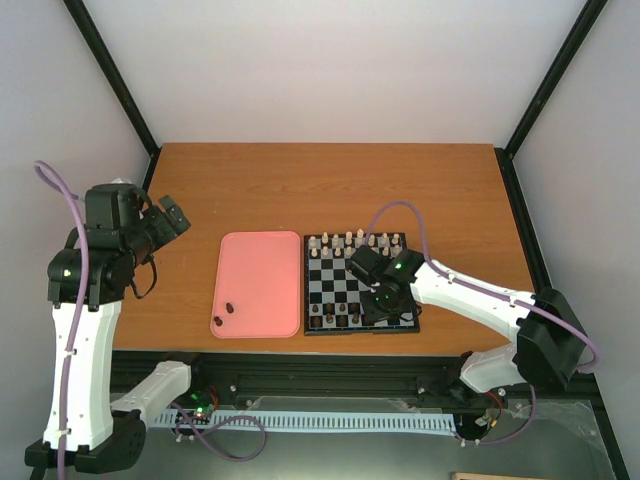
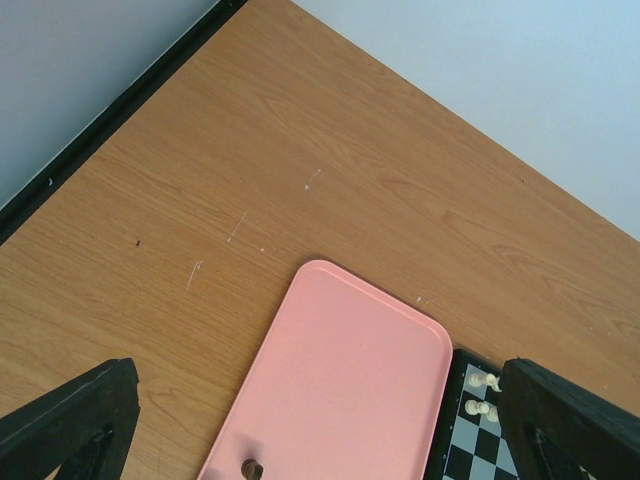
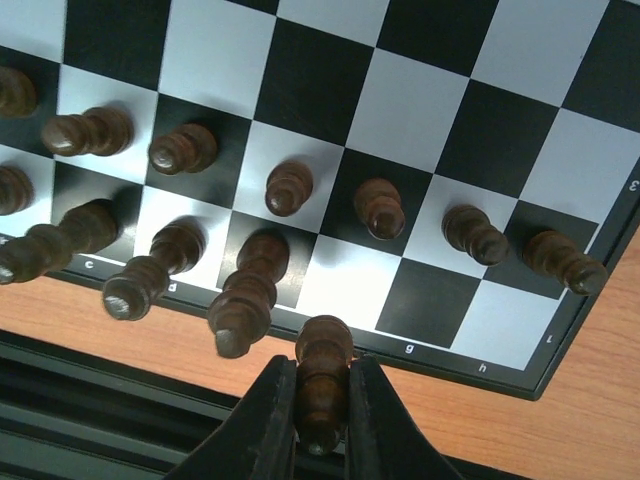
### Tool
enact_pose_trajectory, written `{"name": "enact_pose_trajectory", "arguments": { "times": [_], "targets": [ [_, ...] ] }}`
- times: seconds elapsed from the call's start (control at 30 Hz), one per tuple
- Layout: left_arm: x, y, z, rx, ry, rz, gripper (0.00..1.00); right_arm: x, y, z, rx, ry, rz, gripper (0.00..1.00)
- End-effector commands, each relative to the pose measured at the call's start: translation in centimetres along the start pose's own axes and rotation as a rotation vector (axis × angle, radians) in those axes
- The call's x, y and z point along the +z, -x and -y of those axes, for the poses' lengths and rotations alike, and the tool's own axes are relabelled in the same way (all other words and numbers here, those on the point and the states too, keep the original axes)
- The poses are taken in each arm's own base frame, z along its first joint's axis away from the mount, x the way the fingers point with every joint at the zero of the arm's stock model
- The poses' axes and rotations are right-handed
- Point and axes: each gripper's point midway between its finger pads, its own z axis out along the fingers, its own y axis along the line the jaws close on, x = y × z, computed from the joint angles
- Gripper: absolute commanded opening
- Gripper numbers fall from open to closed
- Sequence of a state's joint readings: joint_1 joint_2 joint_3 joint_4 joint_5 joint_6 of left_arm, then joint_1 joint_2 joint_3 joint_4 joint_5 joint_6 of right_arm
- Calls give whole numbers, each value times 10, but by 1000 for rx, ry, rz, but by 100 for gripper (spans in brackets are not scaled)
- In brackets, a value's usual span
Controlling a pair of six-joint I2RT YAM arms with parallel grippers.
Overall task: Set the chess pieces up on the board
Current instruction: Place the chess piece on the chessboard.
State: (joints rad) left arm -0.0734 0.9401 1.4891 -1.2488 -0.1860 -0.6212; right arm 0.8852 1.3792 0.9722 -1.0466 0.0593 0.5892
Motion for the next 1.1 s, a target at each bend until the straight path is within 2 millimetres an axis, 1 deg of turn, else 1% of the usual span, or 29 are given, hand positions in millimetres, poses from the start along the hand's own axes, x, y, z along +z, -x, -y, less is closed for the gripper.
{"name": "enact_pose_trajectory", "arguments": {
  "times": [0.0, 0.13, 0.63, 1.07],
  "targets": [
    [1, 3, 1, 1, -3, 11, 100, 8, 0, 3, 40, 4, 20, 3],
    [1, 3, -1, 6, 7, 12, 100, 15, -2, 4, 53, -1, 15, 3],
    [4, 2, -2, 6, 18, 8, 100, 33, -3, 5, 58, -18, 5, 4],
    [6, 2, -2, 16, 19, 5, 100, 45, -4, 14, 64, -72, -2, 7]
  ]
}}
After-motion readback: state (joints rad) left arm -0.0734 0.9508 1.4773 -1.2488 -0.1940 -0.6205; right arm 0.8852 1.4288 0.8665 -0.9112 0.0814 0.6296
